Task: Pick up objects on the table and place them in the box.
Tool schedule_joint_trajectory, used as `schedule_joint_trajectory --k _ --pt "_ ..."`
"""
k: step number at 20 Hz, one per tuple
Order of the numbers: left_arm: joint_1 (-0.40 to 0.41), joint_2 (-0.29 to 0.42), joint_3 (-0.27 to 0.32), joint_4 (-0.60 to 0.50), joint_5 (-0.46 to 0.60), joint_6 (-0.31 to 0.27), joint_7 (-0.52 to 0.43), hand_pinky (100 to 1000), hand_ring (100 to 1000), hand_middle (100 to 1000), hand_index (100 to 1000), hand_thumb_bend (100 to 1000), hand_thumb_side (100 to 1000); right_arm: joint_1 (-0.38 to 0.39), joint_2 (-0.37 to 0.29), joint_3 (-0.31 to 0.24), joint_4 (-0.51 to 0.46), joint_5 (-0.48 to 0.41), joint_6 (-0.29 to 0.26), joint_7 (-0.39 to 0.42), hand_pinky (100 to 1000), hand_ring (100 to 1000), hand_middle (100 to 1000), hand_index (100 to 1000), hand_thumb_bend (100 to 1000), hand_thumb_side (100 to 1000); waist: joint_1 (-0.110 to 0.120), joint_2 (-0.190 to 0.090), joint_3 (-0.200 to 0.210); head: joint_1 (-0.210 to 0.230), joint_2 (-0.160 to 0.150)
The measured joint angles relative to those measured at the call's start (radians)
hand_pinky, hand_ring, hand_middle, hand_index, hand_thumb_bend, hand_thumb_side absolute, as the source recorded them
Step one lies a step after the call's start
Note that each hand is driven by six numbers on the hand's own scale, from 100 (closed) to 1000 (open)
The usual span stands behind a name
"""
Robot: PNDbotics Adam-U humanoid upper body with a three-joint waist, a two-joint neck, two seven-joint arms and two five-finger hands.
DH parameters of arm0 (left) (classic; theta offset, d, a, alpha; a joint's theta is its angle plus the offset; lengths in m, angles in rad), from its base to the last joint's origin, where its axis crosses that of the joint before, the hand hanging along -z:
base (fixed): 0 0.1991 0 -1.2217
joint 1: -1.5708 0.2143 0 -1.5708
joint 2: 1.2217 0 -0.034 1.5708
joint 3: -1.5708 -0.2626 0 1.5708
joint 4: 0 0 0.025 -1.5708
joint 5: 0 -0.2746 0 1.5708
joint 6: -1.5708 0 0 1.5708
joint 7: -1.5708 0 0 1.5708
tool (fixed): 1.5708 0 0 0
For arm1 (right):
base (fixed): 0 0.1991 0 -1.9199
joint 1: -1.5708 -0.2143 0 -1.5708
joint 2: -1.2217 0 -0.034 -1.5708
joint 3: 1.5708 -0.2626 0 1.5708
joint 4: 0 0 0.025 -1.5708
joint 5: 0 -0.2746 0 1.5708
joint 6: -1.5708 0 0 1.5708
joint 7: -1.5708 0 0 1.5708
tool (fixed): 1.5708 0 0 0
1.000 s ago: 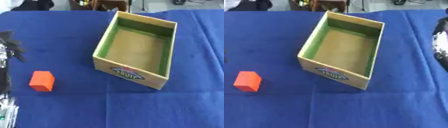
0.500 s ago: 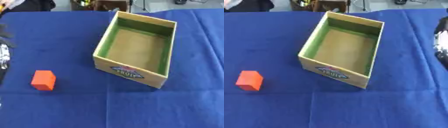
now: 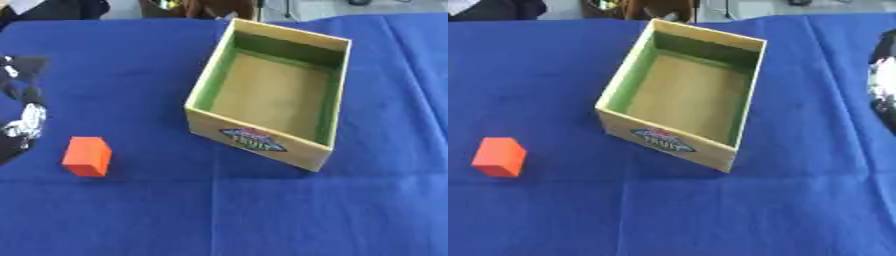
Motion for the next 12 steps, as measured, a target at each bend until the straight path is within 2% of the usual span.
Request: schedule_joint_trajectory --k 3,4,6,7,8,9,10,11,12 --pt "0.005 0.065 -0.024 0.000 0.007 0.015 -0.060 617 777 784 942 114 890 0.000 0.000 0.002 0.000 0.000 0.001 0.002 733 651 607 799 100 570 0.003 0.000 0.000 0.000 0.000" --pt "0.006 0.082 -0.031 0.000 0.011 0.020 -0.079 653 794 801 958 169 880 0.000 0.000 0.003 0.000 0.000 0.001 0.002 733 651 607 799 100 569 0.005 0.000 0.000 0.000 0.000" --pt "0.012 0.121 -0.050 -0.001 0.025 0.032 -0.130 664 803 809 964 221 871 0.000 0.000 0.006 0.000 0.000 0.001 0.003 733 651 607 799 100 569 0.006 0.000 -0.002 0.000 0.000" --pt "0.014 0.137 -0.057 -0.001 0.032 0.039 -0.156 669 807 813 967 261 873 0.000 0.000 0.006 0.000 0.000 0.000 0.004 733 651 607 799 100 569 0.006 0.000 -0.004 0.000 -0.001" --pt "0.014 0.149 -0.063 -0.001 0.038 0.045 -0.180 678 815 821 974 355 893 0.000 0.000 0.006 0.000 0.000 -0.001 0.005 733 651 607 799 100 569 0.006 0.000 -0.005 -0.001 -0.001" --pt "0.014 0.159 -0.066 -0.001 0.041 0.052 -0.201 678 815 821 974 355 893 0.000 0.000 0.006 0.000 0.000 -0.001 0.006 733 651 607 799 100 569 0.006 0.000 -0.005 -0.001 -0.001" --pt "0.014 0.167 -0.068 -0.001 0.042 0.058 -0.219 686 821 825 978 404 907 0.000 0.000 0.006 0.000 0.000 -0.002 0.006 733 651 607 799 100 569 0.006 0.000 -0.005 -0.002 -0.001" --pt "0.014 0.173 -0.070 -0.002 0.041 0.064 -0.235 704 837 840 992 507 932 0.000 0.000 0.006 0.000 0.000 -0.002 0.007 733 651 606 799 100 569 0.006 0.000 -0.005 -0.003 -0.001" --pt "0.014 0.179 -0.071 -0.002 0.038 0.069 -0.249 712 843 846 1000 553 935 0.000 0.000 0.006 0.000 0.000 -0.002 0.008 733 651 606 799 100 569 0.006 0.000 -0.005 -0.004 -0.001"
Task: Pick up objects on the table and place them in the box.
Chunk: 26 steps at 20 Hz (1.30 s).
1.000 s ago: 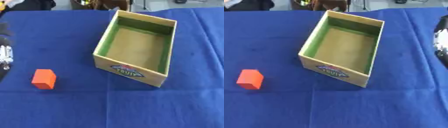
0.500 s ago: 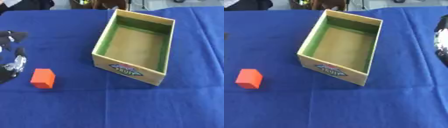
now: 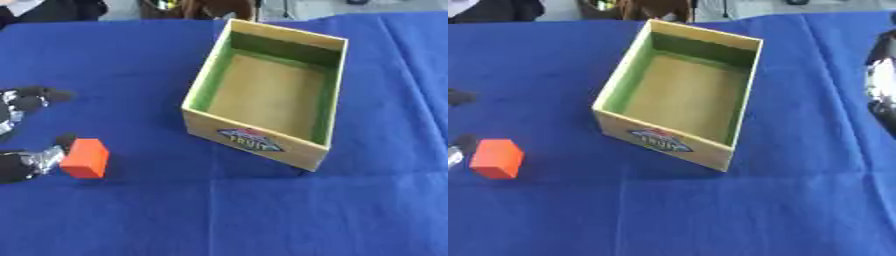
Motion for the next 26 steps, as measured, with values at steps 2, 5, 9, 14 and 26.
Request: schedule_joint_trajectory --k 2,5,9,14,26 --pt "-0.002 0.012 0.000 -0.001 -0.019 0.009 -0.030 737 865 864 1000 686 923 0.000 0.000 0.000 0.000 0.000 0.001 0.001 733 650 606 799 100 569 0.001 0.000 0.000 -0.002 0.000" --pt "-0.011 0.027 -0.001 -0.002 -0.064 0.016 -0.077 743 873 873 1000 729 900 0.000 0.000 0.004 0.000 0.000 0.000 0.004 733 650 606 798 100 569 0.003 0.000 0.002 -0.003 -0.001" --pt "-0.027 0.035 -0.010 -0.003 -0.105 0.018 -0.130 740 880 897 1000 736 857 0.000 0.000 0.006 0.000 0.000 -0.001 0.007 733 650 605 797 100 568 0.003 0.000 0.003 -0.003 -0.003" --pt "-0.058 0.057 -0.030 -0.004 -0.113 0.021 -0.181 735 883 917 1000 740 820 0.000 -0.001 0.007 0.000 0.000 -0.002 0.009 733 650 605 797 100 568 0.003 0.000 -0.001 -0.003 -0.004" --pt "-0.135 0.097 -0.100 -0.004 -0.093 0.029 -0.276 669 818 802 909 769 747 0.001 -0.001 0.013 0.000 0.000 -0.002 0.016 733 649 604 795 100 566 0.012 0.006 -0.015 0.004 -0.008"
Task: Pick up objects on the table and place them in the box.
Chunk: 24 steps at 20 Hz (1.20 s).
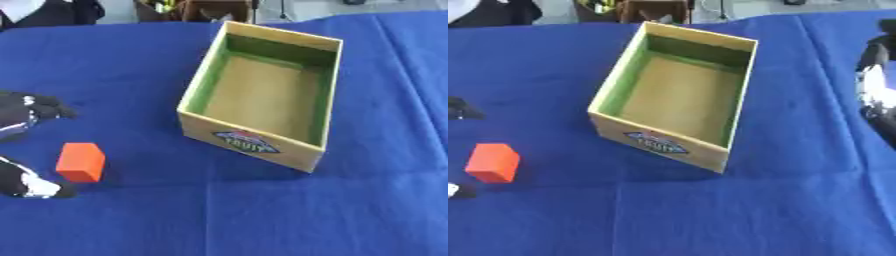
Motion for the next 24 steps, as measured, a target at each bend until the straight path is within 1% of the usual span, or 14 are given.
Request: schedule_joint_trajectory --k 4,6,10,17,18,19,24 --pt "-0.016 0.000 -0.011 0.000 0.007 0.007 -0.041 664 816 797 899 760 745 0.000 0.000 0.000 0.000 0.000 0.000 0.000 733 649 604 795 100 565 0.001 0.003 -0.004 0.002 0.000" --pt "-0.020 0.000 -0.012 0.000 0.009 0.011 -0.055 639 805 782 881 744 733 0.000 0.000 0.000 0.000 0.000 0.000 0.000 734 650 604 796 100 566 0.001 0.006 -0.004 0.003 0.000" --pt "-0.029 0.000 -0.013 0.000 0.014 0.021 -0.078 624 795 766 870 729 727 0.000 0.000 0.000 0.000 0.000 0.000 0.000 734 650 604 796 100 565 0.001 0.014 -0.006 0.004 -0.001" --pt "-0.047 -0.003 -0.018 0.041 0.005 0.029 -0.085 589 778 753 856 599 686 -0.001 0.000 0.000 0.000 0.003 -0.002 0.002 735 651 603 796 100 566 0.000 0.022 -0.011 0.007 -0.010" --pt "-0.051 -0.003 -0.018 0.050 0.002 0.029 -0.084 589 778 753 856 599 686 -0.001 0.000 0.000 0.000 0.003 -0.003 0.003 735 651 603 796 100 566 0.000 0.023 -0.011 0.008 -0.010" --pt "-0.053 -0.006 -0.018 0.058 -0.001 0.030 -0.081 576 770 747 855 550 680 -0.001 0.000 0.000 0.000 0.003 -0.004 0.003 735 651 603 797 100 566 -0.001 0.025 -0.012 0.008 -0.010" --pt "-0.070 -0.029 -0.023 0.102 -0.001 0.032 -0.064 564 761 741 850 526 664 -0.001 0.000 0.000 0.000 0.004 -0.004 0.004 736 652 603 797 100 567 -0.004 0.028 -0.016 0.011 -0.016"
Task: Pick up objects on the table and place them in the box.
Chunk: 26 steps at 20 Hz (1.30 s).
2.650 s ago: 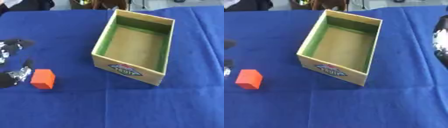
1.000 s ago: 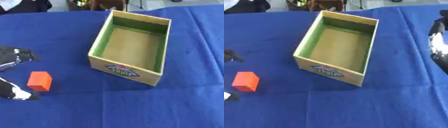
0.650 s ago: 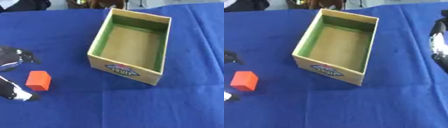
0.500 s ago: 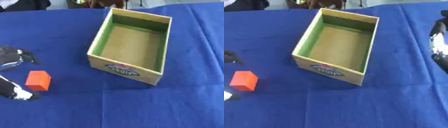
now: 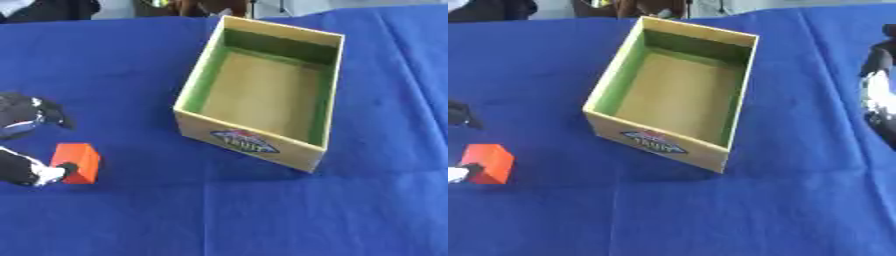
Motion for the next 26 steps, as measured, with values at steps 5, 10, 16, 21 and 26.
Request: schedule_joint_trajectory --k 5,10,16,21,26 --pt "-0.006 -0.016 -0.010 0.029 0.009 0.000 0.002 553 754 757 859 560 627 0.000 0.001 0.000 0.000 0.001 0.000 0.000 736 652 603 797 100 567 -0.002 0.005 -0.002 0.000 -0.002" --pt "-0.008 -0.018 -0.010 0.034 0.015 -0.005 -0.006 576 782 851 954 572 626 0.000 0.001 0.000 0.000 0.003 0.000 0.000 736 651 602 797 100 567 -0.001 0.005 -0.002 0.001 -0.003" --pt "-0.008 -0.027 0.017 0.037 0.010 0.028 0.021 606 811 885 986 489 698 0.000 0.002 0.000 0.000 0.003 0.000 0.001 736 651 602 796 100 567 -0.005 0.005 0.001 0.000 -0.003" --pt "-0.005 -0.027 0.040 0.033 0.004 0.043 0.047 600 806 865 969 451 695 0.004 0.002 0.000 0.000 0.003 0.001 0.001 737 652 602 797 100 566 -0.007 0.005 0.004 0.000 -0.003" --pt "0.012 -0.027 0.066 0.009 0.018 0.041 0.051 596 800 849 953 452 687 0.005 0.002 0.000 0.000 0.004 0.001 0.002 738 652 602 798 100 567 -0.009 0.008 0.010 -0.003 -0.003"
